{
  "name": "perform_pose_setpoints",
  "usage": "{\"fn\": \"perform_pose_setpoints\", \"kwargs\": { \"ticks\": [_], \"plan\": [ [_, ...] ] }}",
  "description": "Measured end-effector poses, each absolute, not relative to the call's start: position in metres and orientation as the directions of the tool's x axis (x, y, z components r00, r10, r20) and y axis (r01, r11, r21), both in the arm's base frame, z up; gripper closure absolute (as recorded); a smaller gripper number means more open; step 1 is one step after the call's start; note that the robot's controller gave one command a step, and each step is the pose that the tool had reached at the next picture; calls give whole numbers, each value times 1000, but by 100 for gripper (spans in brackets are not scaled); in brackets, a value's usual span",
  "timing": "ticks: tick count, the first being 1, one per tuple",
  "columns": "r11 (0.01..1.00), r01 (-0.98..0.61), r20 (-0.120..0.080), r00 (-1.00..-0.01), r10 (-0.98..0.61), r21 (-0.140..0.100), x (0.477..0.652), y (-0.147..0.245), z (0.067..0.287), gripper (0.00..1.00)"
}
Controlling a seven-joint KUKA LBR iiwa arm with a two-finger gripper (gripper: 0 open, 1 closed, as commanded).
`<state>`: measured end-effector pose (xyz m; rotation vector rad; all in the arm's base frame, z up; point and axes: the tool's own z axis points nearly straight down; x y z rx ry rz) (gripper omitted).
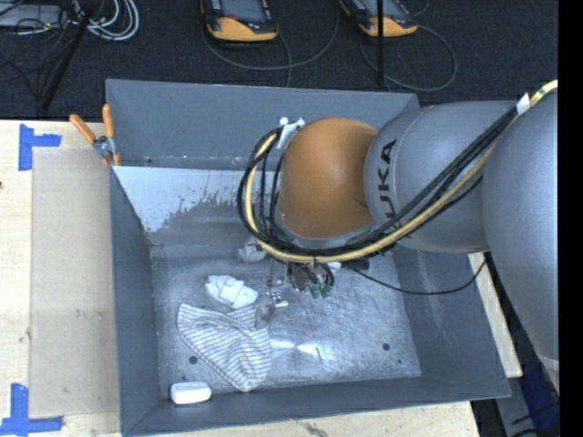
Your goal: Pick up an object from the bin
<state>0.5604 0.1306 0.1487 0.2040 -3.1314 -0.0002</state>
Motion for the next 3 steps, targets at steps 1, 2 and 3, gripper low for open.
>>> {"fn": "perform_pose_setpoints", "kwargs": {
  "ticks": [1, 2, 3],
  "plan": [
    [992, -129, 1, -992, -129, 0, 561, 131, 150, 0],
    [998, -67, -10, -998, -67, 3, 579, 147, 82, 100],
    [998, -67, -10, -998, -67, 3, 579, 147, 82, 100]
  ]
}}
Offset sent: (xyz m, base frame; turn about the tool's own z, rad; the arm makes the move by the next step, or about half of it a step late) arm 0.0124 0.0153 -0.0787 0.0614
